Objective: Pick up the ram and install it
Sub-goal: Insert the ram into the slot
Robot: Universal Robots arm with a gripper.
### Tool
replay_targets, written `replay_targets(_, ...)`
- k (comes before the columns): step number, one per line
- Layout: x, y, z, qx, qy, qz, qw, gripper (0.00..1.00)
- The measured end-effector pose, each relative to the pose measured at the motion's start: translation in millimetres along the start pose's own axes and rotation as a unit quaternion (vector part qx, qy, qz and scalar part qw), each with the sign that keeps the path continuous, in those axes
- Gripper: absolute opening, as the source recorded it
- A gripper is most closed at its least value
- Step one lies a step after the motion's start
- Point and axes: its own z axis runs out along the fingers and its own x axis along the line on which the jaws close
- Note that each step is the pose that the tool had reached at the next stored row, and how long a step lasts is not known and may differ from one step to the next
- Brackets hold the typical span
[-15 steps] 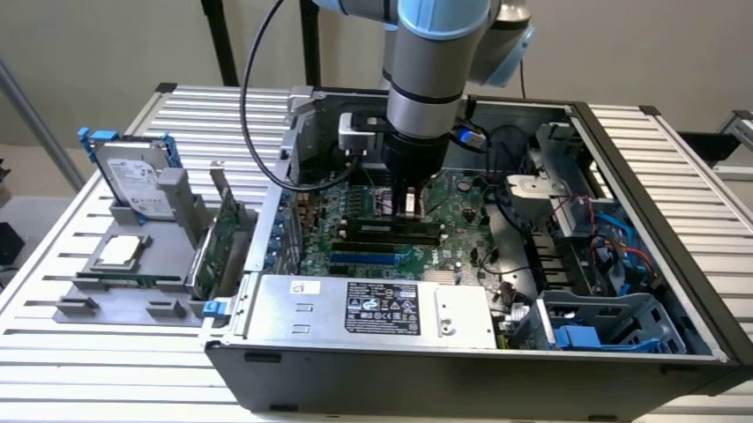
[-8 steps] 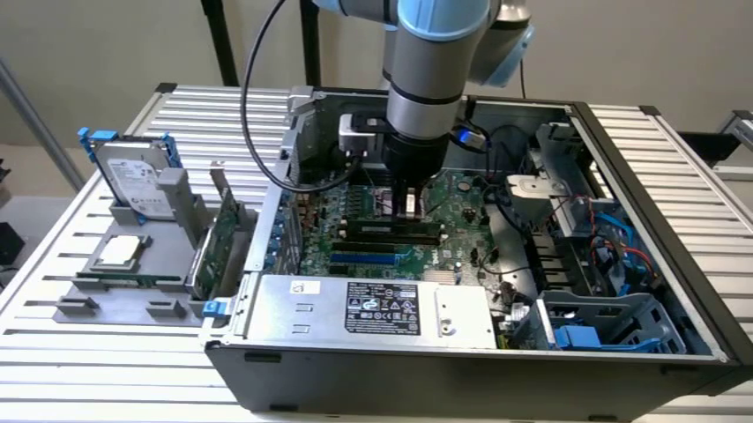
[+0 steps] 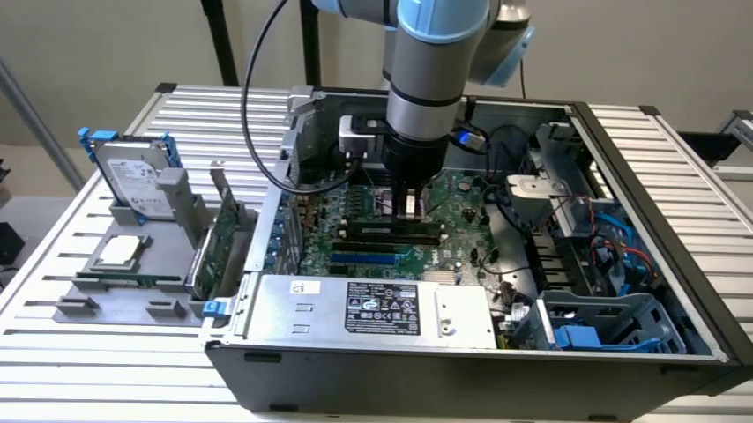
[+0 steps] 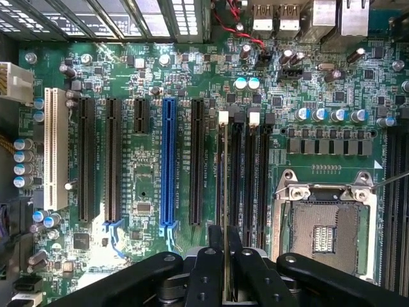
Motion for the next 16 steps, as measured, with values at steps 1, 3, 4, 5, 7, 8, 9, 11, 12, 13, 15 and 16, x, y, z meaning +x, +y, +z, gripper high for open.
replay_targets(1,-0.1,0.0,0.1,0.0,0.0,0.0,1.0,0.0)
replay_targets(3,-0.1,0.0,0.2,0.0,-0.0001,0.0,1.0,0.0)
replay_targets(4,-0.1,0.0,0.3,0.0,0.0,0.0,1.0,0.0)
replay_targets(5,-0.1,0.0,0.3,0.0001,0.0002,0.0,1.0,0.0)
replay_targets(7,-0.1,0.0,0.3,0.0001,0.0009,0.0,1.0,0.0)
replay_targets(8,-0.1,0.0,0.3,0.0001,0.0014,0.0,1.0,0.0)
replay_targets(9,-0.1,0.0,0.3,0.0001,0.0018,0.001,1.0,0.0)
replay_targets(11,-0.1,0.0,0.3,0.0001,0.0027,0.001,1.0,0.0)
replay_targets(12,-0.1,0.0,0.3,0.0001,0.003,0.002,1.0,0.0)
replay_targets(13,-0.1,0.0,0.2,0.0,0.0031,0.002,1.0,0.0)
replay_targets(15,-0.1,0.0,0.4,0.0,0.0032,0.002,1.0,0.0)
replay_targets(16,-0.1,0.0,0.7,0.0001,0.0031,0.002,1.0,0.0)
